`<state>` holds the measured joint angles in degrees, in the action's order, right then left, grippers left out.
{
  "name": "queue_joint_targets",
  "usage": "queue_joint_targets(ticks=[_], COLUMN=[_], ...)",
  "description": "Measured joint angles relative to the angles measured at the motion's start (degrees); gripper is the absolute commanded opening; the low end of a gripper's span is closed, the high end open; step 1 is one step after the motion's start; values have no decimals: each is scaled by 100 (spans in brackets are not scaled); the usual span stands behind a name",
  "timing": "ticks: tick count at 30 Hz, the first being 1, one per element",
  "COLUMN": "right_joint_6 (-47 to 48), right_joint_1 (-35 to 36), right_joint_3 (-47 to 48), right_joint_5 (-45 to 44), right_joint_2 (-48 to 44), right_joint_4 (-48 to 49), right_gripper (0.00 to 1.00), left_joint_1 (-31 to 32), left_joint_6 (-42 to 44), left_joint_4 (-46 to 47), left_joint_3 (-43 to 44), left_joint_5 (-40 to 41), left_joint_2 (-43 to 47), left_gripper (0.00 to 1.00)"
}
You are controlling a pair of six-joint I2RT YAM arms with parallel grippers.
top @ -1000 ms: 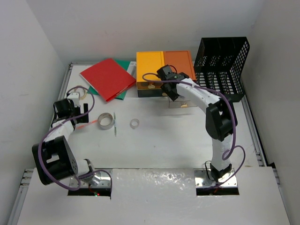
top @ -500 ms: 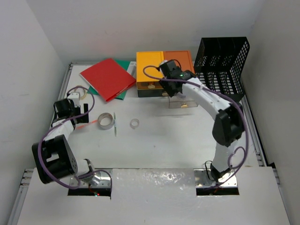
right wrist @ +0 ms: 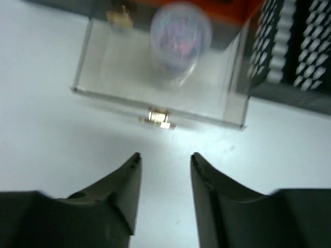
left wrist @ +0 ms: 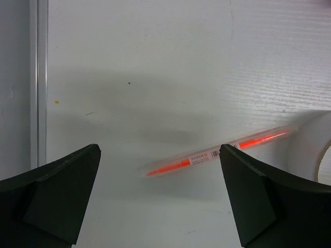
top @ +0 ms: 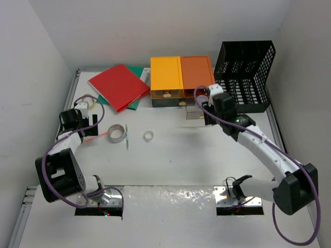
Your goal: Organize the desk
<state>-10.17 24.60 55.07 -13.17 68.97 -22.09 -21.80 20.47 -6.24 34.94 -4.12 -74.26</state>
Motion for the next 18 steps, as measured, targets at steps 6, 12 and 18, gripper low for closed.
queue_joint_targets(ticks=[6,12,18], right_joint_6=[-479,-627,-688], right_joint_1=[28,11,-61], right_joint_3=[-1119,-1106,-1023], right_joint_5=[59,59,142], right_joint_2=[-61,232,946], right_joint_4=[258,951,1397], right_gripper=[56,53,49], left_joint_1=[0,0,0], left_joint_6=[0,0,0], left_joint_4=[-48,-48,-48], left_joint_3=[0,0,2], left_joint_5=[-2,-2,-2], left_joint_2=[0,0,0], left_gripper=[99,99,99])
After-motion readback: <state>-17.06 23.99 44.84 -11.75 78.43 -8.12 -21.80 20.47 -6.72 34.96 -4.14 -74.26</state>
